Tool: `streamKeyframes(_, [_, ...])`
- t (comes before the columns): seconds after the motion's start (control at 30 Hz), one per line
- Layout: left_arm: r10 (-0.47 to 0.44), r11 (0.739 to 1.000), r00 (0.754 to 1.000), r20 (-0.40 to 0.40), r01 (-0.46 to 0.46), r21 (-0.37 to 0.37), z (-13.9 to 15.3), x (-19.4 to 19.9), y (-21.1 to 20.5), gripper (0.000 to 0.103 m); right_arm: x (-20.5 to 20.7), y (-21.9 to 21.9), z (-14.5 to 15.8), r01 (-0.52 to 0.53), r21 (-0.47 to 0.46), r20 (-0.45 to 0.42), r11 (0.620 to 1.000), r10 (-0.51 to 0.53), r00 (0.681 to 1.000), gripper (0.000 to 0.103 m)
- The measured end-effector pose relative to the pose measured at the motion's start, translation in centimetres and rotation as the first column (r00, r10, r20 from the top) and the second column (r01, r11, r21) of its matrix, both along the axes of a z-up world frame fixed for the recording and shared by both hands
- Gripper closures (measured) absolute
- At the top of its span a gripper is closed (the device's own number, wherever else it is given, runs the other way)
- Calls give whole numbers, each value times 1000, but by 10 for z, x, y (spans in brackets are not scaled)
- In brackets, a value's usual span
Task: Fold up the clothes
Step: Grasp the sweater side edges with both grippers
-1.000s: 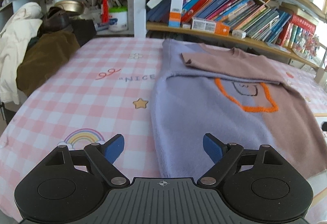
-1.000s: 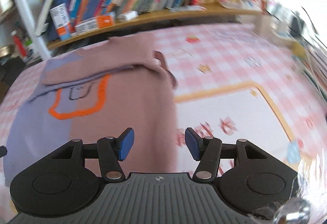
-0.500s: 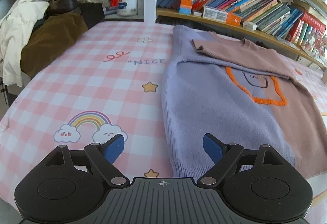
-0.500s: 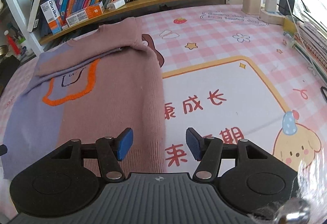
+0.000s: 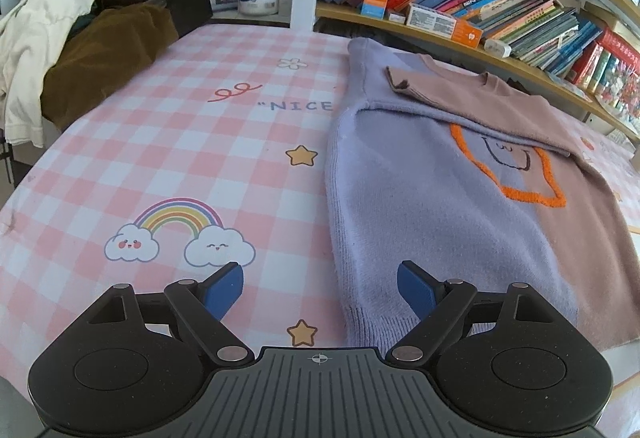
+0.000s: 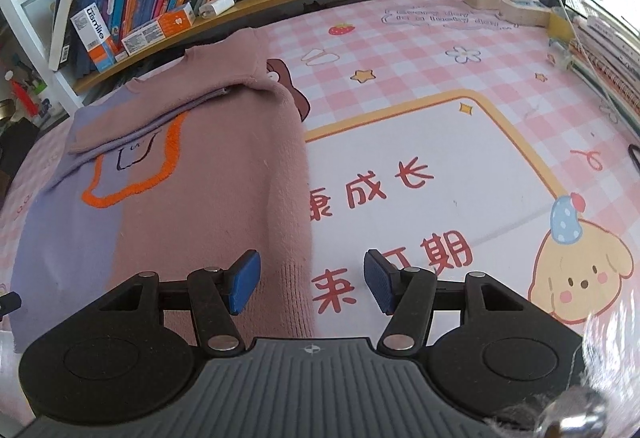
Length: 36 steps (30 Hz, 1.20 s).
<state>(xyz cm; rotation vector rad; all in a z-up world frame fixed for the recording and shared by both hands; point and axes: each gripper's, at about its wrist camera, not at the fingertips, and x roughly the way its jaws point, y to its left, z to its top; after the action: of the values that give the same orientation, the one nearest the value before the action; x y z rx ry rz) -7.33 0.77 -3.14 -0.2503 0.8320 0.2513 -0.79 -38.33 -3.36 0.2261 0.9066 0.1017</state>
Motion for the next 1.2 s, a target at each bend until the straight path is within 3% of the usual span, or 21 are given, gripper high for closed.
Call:
streamKeyframes(0.17, [-34, 998, 999, 8, 34, -45, -3, 4, 0, 17, 3, 1, -2, -14, 16, -6, 1000, 14, 1000, 49])
streamKeyframes(0.3, [-45, 997, 999, 10, 45, -57, -4, 7, -1, 22, 6, 2, -3, -25, 23, -13, 999, 25, 1000, 56])
streamKeyframes(0.37, [-40, 998, 999, 10, 41, -47, -4, 9, -2, 47, 7, 2, -3, -31, 21, -14, 999, 31, 999, 60])
streamKeyframes(0.43, [-36, 998, 999, 8, 36, -45, -3, 10, -1, 65, 8, 4, -3, -45, 23, -16, 999, 45, 999, 69])
streamKeyframes(0.5, [-44, 997, 999, 6, 44, -55, -3, 13, 0, 83, 11, 7, -4, -69, 24, -23, 997, 69, 997, 91])
streamKeyframes(0.53, [-55, 996, 998, 3, 55, -66, -3, 15, -1, 95, 11, 10, -3, -83, 17, -21, 996, 83, 996, 92])
streamKeyframes(0.57, [-60, 996, 998, 5, 61, -69, -3, 15, -2, 97, 11, 14, -1, -97, 0, -10, 995, 97, 995, 92])
streamKeyframes(0.67, [-102, 994, 994, 44, 104, -44, 5, 15, -10, 98, 7, 26, 10, -161, -38, 58, 986, 163, 985, 93])
streamKeyframes(0.77, [-152, 988, 986, 67, 153, -21, 11, 16, -20, 97, 3, 41, 23, -270, -28, 127, 962, 272, 954, 93])
streamKeyframes(0.83, [-161, 987, 984, 71, 163, -19, 12, 17, -22, 96, 5, 48, 25, -301, -27, 127, 953, 302, 945, 93])
streamKeyframes(0.93, [-128, 990, 990, 52, 131, -47, 8, 16, -15, 93, 10, 47, 21, -278, -14, 95, 961, 278, 956, 85])
streamKeyframes(1.0, [-104, 991, 994, 37, 106, -76, 5, 14, -8, 90, 13, 39, 18, -243, 5, 77, 970, 242, 967, 68])
streamKeyframes(1.2, [-88, 984, 996, 19, 90, -152, -4, 8, 0, 79, 19, 18, -1, -143, 93, -26, 985, 147, 989, 67])
